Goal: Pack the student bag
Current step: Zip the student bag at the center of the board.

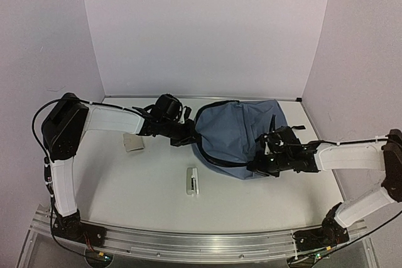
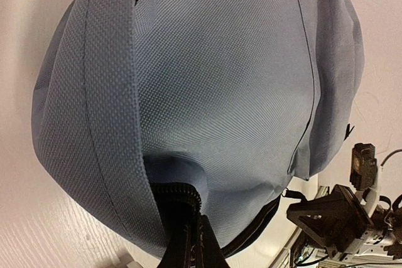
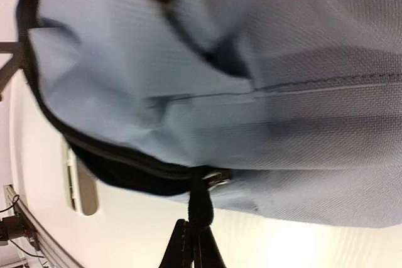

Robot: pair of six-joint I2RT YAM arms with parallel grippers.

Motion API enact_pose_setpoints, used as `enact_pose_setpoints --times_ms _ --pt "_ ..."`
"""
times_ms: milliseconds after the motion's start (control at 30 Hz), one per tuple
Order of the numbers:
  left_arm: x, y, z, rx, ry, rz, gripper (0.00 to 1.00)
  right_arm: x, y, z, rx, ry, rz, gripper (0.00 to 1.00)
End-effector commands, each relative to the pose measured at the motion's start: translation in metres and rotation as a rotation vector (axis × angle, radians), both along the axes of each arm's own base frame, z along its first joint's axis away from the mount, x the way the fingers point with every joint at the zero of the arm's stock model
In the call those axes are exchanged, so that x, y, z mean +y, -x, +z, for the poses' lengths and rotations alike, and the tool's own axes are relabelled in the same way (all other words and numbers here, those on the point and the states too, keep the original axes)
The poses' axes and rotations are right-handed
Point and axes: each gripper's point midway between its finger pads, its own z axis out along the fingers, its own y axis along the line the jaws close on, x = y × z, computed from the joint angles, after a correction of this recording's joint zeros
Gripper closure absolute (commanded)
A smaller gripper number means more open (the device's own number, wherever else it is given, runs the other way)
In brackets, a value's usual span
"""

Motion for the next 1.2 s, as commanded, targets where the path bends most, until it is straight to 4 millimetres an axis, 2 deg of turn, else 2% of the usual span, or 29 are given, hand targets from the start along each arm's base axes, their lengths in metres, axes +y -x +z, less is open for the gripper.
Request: enact_pose_setpoints --times_ms 0,100,267,367,633,800,833,867,933,1067,1100,1167 --pt "0.003 -0.010 0.026 -0.059 0.021 0.021 1.00 0.024 0.007 0.033 -0.044 -0.065 0.050 1.00" --pt "0.003 -0.010 0.025 -0.059 0.021 0.021 1.00 0.037 0.005 0.040 -0.065 -0.062 0.073 1.00" --pt "0.001 -0.009 0.026 -0.056 0.034 0.012 1.00 0.070 0.003 0.035 -0.073 -0.028 0.144 1.00" --pt "0.000 -0.009 0.025 -0.050 0.036 0.008 1.00 0.098 0.004 0.034 -0.081 -0.021 0.203 1.00" --pt "0.002 -0.008 0.023 -0.050 0.032 0.014 1.00 0.177 0.006 0.055 -0.129 -0.097 0.325 1.00" --pt "0.009 -0.007 0.024 -0.065 -0.001 0.024 0.99 0.199 0.002 0.059 -0.135 -0.117 0.322 1.00" --pt "0.012 -0.008 0.026 -0.076 -0.018 0.031 0.96 0.200 0.001 0.060 -0.136 -0.118 0.315 1.00" --pt "0.016 -0.009 0.029 -0.093 -0.034 0.040 0.92 0.200 0.000 0.062 -0.140 -0.121 0.313 0.96" --pt "0.025 -0.011 0.039 -0.137 -0.063 0.058 0.76 0.199 0.001 0.071 -0.156 -0.131 0.318 0.76" --pt "0.046 -0.008 0.069 -0.240 -0.099 0.093 0.37 0.190 0.009 0.111 -0.228 -0.176 0.344 0.56" --pt "0.052 -0.007 0.073 -0.260 -0.109 0.102 0.31 0.185 0.011 0.120 -0.246 -0.183 0.344 0.53" --pt "0.062 0.000 0.080 -0.290 -0.116 0.106 0.25 0.171 0.013 0.137 -0.281 -0.182 0.326 0.46"
